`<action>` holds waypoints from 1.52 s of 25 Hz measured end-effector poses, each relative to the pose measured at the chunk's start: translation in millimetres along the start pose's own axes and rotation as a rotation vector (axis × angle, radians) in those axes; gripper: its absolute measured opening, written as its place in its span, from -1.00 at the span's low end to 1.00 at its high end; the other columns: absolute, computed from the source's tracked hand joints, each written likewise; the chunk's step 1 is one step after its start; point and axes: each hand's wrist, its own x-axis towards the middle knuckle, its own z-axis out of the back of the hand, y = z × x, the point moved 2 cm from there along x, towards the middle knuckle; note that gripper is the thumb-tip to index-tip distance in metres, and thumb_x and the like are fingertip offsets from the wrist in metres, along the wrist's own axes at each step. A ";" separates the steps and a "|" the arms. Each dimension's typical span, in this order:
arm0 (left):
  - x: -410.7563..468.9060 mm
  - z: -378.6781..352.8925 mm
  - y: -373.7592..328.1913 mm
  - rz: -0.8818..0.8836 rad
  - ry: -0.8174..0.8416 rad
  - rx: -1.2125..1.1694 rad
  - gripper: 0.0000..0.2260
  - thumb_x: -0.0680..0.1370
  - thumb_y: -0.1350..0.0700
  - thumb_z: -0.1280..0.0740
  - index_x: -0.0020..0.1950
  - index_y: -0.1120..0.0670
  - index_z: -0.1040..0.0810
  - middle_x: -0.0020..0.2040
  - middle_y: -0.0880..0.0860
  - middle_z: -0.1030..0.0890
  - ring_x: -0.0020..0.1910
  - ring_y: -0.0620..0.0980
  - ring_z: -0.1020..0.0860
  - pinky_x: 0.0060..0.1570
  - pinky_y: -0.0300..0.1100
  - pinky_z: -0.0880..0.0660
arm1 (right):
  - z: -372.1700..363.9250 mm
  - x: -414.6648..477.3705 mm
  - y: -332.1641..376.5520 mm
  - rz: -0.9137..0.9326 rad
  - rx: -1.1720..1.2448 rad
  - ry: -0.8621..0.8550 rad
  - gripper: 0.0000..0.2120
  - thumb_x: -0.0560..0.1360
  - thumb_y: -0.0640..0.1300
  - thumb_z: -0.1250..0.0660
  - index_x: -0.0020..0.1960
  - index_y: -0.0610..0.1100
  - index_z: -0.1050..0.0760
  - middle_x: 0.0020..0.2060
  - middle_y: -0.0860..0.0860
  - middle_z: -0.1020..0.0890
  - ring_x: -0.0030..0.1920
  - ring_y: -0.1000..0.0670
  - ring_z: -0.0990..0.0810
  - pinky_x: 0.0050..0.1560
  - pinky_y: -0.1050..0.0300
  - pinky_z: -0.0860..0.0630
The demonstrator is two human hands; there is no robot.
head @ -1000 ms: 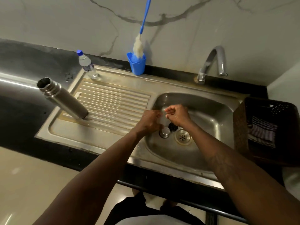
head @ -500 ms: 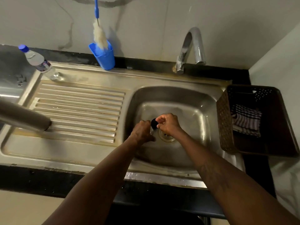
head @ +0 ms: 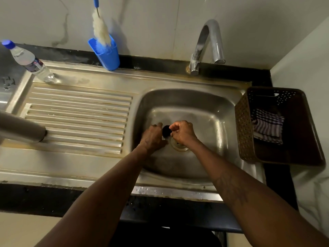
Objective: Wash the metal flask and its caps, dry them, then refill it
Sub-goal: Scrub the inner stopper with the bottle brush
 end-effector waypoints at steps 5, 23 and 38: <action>20.0 -11.4 -16.9 -0.113 0.049 -0.012 -0.59 0.47 0.04 -0.51 0.27 -0.01 -0.50 0.08 0.09 -0.62 0.04 0.17 -0.65 0.00 0.03 -0.62 | -6.0 -1.7 -11.0 -0.024 -0.019 -0.004 -0.70 0.43 -0.35 -0.46 0.09 -0.08 -0.70 -0.01 0.00 -0.72 -0.01 0.04 -0.68 0.14 0.15 -0.63; -17.3 81.9 -9.3 0.043 -0.374 -0.565 -0.55 0.40 0.00 -0.61 0.24 0.04 -0.62 -0.04 -0.05 -0.71 -0.06 -0.08 -0.67 -0.06 -0.30 -0.51 | 26.0 -19.0 68.9 0.131 0.251 -0.282 -0.90 0.48 -0.30 -0.47 -0.08 -0.13 -0.70 -0.27 0.14 -0.67 -0.31 0.32 -0.59 -0.24 0.54 -0.44; -21.8 264.7 107.6 0.196 -0.720 -0.701 -0.53 0.30 -0.08 -0.60 0.17 -0.09 -0.61 0.01 -0.13 -0.63 0.06 0.04 -0.68 0.20 -0.03 -0.60 | 33.8 20.4 308.3 0.501 0.316 -0.401 -0.83 0.47 -0.07 -0.52 0.00 -0.14 -0.66 -0.23 0.11 -0.67 -0.24 0.19 -0.64 -0.08 0.30 -0.61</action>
